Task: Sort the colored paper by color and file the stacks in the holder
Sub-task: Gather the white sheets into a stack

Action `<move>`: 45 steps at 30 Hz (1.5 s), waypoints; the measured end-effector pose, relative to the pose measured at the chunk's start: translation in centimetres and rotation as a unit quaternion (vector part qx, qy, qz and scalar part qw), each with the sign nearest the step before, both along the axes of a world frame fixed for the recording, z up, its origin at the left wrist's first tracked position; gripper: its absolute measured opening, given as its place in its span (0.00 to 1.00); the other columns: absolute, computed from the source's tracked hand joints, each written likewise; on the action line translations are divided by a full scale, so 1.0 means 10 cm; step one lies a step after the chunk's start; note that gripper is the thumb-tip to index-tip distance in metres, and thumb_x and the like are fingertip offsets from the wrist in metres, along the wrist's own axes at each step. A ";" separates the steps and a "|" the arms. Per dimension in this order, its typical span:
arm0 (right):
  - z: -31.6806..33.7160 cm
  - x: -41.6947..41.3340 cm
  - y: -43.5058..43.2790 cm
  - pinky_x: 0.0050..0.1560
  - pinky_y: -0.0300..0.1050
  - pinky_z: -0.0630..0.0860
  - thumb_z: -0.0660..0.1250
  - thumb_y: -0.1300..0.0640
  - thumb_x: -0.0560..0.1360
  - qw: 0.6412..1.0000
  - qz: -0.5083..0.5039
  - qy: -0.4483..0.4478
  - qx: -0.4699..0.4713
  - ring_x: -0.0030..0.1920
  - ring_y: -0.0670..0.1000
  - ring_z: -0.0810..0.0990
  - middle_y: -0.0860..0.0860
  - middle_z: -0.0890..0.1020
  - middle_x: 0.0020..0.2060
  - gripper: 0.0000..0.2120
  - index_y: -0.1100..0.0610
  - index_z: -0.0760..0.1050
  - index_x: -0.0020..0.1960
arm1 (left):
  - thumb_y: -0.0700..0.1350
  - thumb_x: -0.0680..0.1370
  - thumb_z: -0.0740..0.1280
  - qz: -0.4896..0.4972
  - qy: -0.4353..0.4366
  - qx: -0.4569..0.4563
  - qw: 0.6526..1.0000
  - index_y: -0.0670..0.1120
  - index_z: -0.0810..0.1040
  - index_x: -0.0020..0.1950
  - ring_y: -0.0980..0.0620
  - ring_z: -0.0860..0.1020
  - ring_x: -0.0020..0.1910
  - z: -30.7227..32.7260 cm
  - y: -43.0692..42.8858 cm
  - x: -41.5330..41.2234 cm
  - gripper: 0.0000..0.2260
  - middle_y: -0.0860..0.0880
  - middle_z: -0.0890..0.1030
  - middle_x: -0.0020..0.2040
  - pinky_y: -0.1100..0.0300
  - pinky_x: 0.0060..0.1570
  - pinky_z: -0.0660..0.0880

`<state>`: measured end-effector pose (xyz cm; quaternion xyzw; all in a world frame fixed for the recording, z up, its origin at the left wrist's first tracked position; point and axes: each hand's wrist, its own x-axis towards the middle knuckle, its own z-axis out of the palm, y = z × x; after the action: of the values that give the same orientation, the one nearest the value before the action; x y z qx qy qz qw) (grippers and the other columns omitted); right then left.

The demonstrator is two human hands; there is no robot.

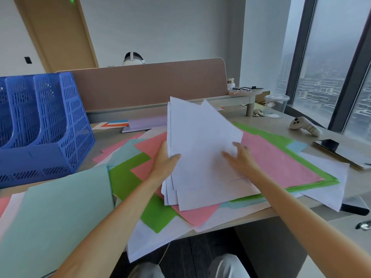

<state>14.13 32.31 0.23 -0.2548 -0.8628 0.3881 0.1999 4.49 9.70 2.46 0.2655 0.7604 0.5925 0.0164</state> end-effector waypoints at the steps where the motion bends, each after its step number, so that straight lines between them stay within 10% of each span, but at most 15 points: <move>1: 0.01 0.00 0.01 0.64 0.53 0.71 0.68 0.44 0.74 0.997 -0.014 0.053 -0.059 0.67 0.58 0.71 0.56 0.71 0.66 0.31 0.55 0.64 0.72 | 0.34 0.77 0.64 0.001 0.011 0.023 1.000 0.52 0.69 0.63 0.59 0.75 0.56 0.02 -0.02 0.00 0.19 0.59 0.76 0.55 0.67 0.52 0.69; 6: 0.21 0.05 -0.08 0.39 0.44 0.80 0.71 0.49 0.74 0.925 0.023 0.214 -0.312 0.46 0.49 0.84 0.50 0.83 0.51 0.18 0.56 0.73 0.60 | 0.34 0.76 0.65 0.010 0.047 0.130 0.990 0.55 0.72 0.59 0.60 0.78 0.57 0.19 -0.14 0.05 0.18 0.57 0.79 0.57 0.67 0.54 0.73; 10: 0.45 0.00 -0.21 0.44 0.42 0.80 0.69 0.56 0.76 0.908 0.067 0.293 -0.291 0.49 0.50 0.84 0.49 0.85 0.48 0.06 0.55 0.79 0.53 | 0.39 0.79 0.65 0.019 0.099 0.159 0.982 0.56 0.72 0.56 0.63 0.78 0.54 0.36 -0.22 0.06 0.13 0.58 0.80 0.55 0.70 0.52 0.73; 21: 1.00 -0.09 -0.61 0.44 0.33 0.76 0.66 0.59 0.79 0.901 0.090 0.407 -0.120 0.49 0.40 0.82 0.46 0.83 0.51 0.11 0.56 0.76 0.60 | 0.52 0.80 0.64 0.079 0.139 0.215 0.963 0.60 0.71 0.53 0.59 0.77 0.57 0.85 -0.38 -0.04 0.04 0.57 0.79 0.57 0.63 0.57 0.73; 34: 1.06 -0.05 -0.83 0.47 0.46 0.81 0.75 0.50 0.71 0.903 0.132 0.374 -0.165 0.49 0.47 0.84 0.49 0.85 0.49 0.16 0.53 0.79 0.56 | 0.49 0.82 0.58 0.097 0.131 0.162 0.973 0.44 0.67 0.51 0.56 0.65 0.35 0.92 -0.49 -0.04 0.08 0.54 0.68 0.37 0.62 0.37 0.65; 45: 1.30 -0.05 -0.92 0.44 0.37 0.79 0.74 0.50 0.72 0.892 0.132 0.393 -0.179 0.50 0.44 0.83 0.47 0.83 0.52 0.21 0.55 0.73 0.61 | 0.50 0.82 0.58 0.057 0.106 0.198 0.973 0.49 0.69 0.56 0.57 0.73 0.43 1.04 -0.54 -0.03 0.07 0.57 0.76 0.45 0.60 0.45 0.72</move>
<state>13.60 23.12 13.20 0.0034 -0.6553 0.6276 0.4204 4.23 4.30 12.82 0.2806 0.6396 0.6996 -0.1508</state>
